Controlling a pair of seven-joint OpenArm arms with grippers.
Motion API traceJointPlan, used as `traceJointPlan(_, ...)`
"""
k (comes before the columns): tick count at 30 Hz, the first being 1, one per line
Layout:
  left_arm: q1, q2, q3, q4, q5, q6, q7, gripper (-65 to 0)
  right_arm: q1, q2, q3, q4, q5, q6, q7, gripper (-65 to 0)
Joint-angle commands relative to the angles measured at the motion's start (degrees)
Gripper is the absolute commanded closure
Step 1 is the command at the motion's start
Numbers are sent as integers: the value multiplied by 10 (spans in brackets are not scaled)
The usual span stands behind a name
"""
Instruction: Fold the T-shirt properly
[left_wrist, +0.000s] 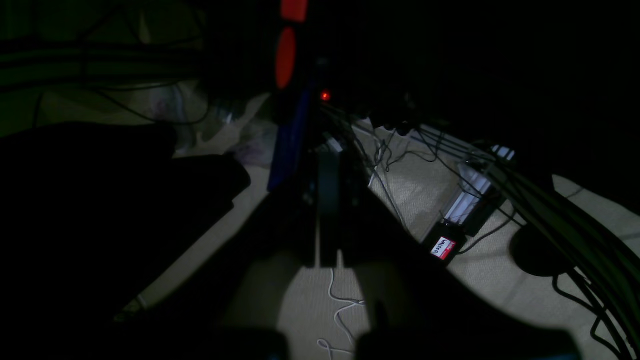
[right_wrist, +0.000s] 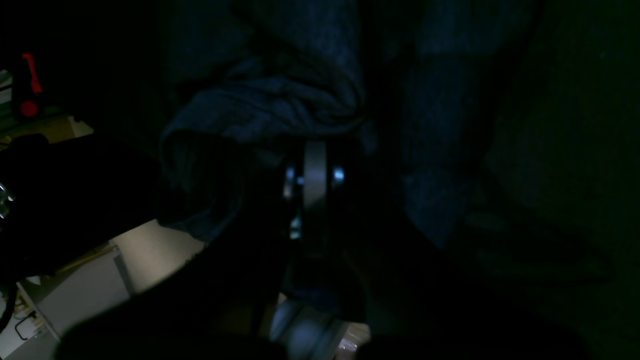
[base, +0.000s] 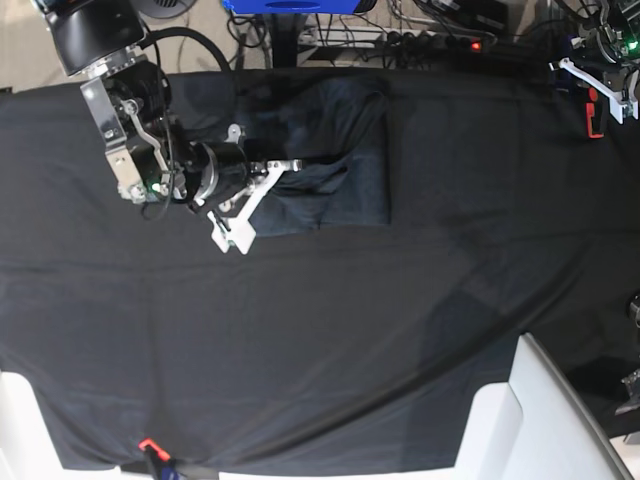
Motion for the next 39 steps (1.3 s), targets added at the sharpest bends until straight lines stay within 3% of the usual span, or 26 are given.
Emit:
traceJointPlan(1,4,-9,-6,6,1,3,-5,0,9,-1,1,10,7,3,2,-2)
traceJointPlan(8,4,-9,-1,6,1,3,-5,0,39,-2,1,-16,6,4,6,-2)
traceJointPlan(14,4,-9,-1,6,1,3,-5,0,76,-43,-8,-62,5,5,6,-2)
traceJointPlan(29,4,-9,-3,6,1,3,-5,0,159,-131,-302,-180,5,2,76,-2)
traceJointPlan(33,4,-9,-2,6,1,3,-5,0,175,-127,-368,-134,6,1,75,-2)
traceJointPlan(35,4,-9,-3,6,1,3,-5,0,172,-113,-346,-93,6,-4,71,-2)
traceJointPlan(39,4,-11,-5,6,1,3,-5,0,136,-65,-257,-3,7,-66,53,-2)
